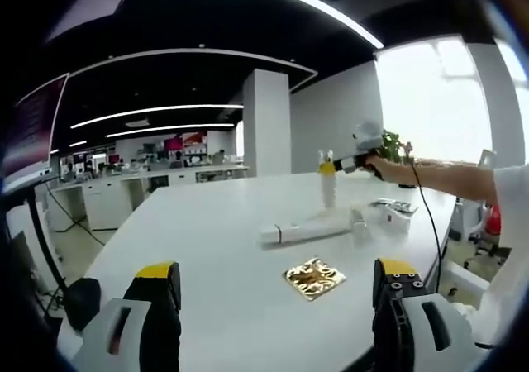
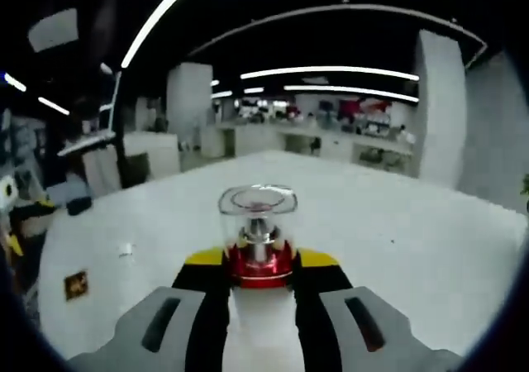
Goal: Arrange the skincare products in the storage area until every visible bottle or jar stands upright without overlapping.
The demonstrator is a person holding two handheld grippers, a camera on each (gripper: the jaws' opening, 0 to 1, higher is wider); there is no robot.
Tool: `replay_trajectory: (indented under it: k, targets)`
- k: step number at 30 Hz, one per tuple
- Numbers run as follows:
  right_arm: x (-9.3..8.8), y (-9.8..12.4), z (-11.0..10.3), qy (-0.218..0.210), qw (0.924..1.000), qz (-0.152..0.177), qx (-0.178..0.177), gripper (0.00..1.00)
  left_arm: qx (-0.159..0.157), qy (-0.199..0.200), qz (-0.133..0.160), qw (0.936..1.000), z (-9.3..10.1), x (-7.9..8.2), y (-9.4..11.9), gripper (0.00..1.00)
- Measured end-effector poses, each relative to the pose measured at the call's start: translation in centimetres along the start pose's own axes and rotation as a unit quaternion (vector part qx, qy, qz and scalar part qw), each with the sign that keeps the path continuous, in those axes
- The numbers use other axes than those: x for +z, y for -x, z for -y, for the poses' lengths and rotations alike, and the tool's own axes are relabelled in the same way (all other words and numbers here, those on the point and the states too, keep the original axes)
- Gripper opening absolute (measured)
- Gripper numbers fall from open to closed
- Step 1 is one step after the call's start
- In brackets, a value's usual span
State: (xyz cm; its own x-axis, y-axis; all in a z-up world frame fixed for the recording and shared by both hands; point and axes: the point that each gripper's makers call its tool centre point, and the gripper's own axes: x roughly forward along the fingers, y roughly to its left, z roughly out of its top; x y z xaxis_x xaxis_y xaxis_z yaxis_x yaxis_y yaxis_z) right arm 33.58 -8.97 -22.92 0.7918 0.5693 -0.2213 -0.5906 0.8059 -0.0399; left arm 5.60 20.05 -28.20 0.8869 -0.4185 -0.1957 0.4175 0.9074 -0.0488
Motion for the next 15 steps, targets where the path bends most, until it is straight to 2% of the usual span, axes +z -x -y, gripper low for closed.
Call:
replay_trajectory:
  k: [1,7,15]
  targets:
    - [0.4,0.2,0.2,-0.009,0.9998,0.02,-0.005,0.27,0.001,0.0,0.0,1.0,0.0,0.0,0.0,0.99]
    - [0.8,1.1,0.9,-0.006,0.9968,0.069,-0.041,0.27,-0.003,-0.001,0.0,1.0,0.4,0.1,-0.3,0.99]
    - [-0.7,1.8,0.5,-0.02,0.9959,0.074,-0.049,0.27,-0.011,-0.003,-0.006,0.9999,1.0,-0.2,-0.7,0.99]
